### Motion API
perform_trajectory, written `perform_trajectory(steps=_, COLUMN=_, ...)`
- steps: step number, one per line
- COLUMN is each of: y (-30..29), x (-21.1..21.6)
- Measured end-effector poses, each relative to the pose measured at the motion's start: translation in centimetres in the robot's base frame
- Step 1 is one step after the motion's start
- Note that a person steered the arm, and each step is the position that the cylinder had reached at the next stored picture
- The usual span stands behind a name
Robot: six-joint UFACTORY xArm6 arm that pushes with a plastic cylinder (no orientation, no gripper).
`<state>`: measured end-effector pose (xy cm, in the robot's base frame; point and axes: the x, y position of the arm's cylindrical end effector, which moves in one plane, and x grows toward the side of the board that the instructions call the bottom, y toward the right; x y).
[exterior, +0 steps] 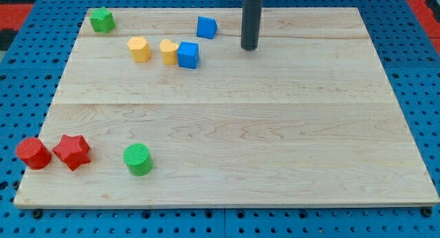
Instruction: Put the blue triangle diagonally top right to the yellow heart
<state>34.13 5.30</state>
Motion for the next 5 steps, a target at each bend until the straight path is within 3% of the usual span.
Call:
perform_trajectory(steps=1, y=-0.1, x=6.7)
perform_trajectory(steps=2, y=-7.2, x=10.2)
perform_trajectory(steps=4, y=-18.3, x=9.9)
perform_trajectory(steps=5, y=-20.1, x=9.7)
